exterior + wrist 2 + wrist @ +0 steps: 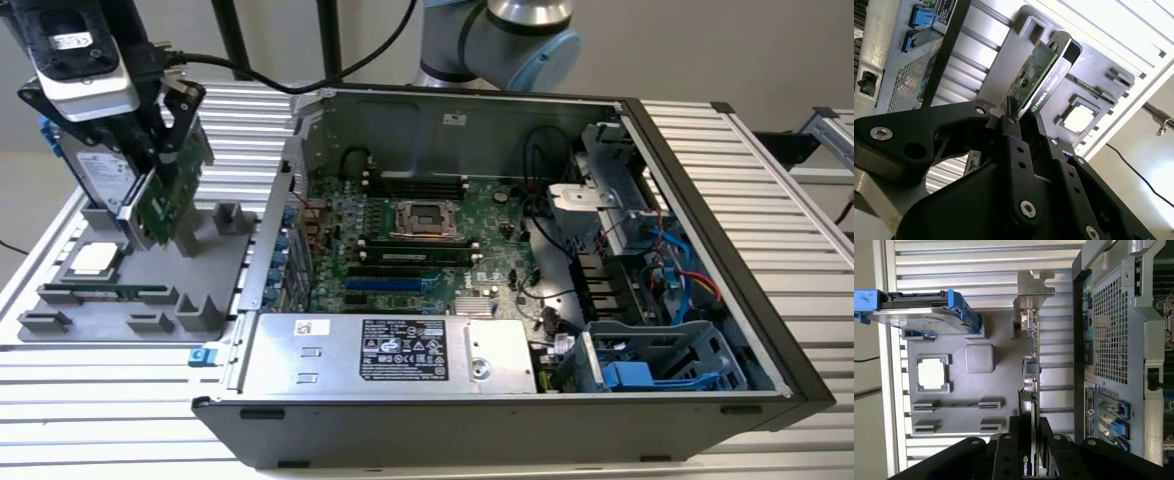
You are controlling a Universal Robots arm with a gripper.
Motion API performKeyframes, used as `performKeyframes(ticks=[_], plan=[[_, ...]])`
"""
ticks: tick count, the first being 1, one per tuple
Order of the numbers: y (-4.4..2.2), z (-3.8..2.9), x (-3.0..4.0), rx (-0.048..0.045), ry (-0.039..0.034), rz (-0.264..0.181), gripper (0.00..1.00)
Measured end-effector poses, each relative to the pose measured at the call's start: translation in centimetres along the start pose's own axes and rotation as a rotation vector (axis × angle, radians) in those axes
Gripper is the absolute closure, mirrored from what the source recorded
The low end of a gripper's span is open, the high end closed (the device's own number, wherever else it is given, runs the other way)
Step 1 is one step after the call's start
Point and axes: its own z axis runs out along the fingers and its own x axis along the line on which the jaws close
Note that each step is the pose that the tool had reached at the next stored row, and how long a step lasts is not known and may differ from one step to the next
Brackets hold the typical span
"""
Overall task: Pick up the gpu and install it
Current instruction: 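Pick up the gpu and move the gpu toward the slot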
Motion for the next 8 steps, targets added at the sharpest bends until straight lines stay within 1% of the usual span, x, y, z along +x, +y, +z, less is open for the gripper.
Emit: performKeyframes(ticks=[8], plan=[[0.02, -1.38, 0.0, 0.0, 0.0, 0.0, 1.0]])
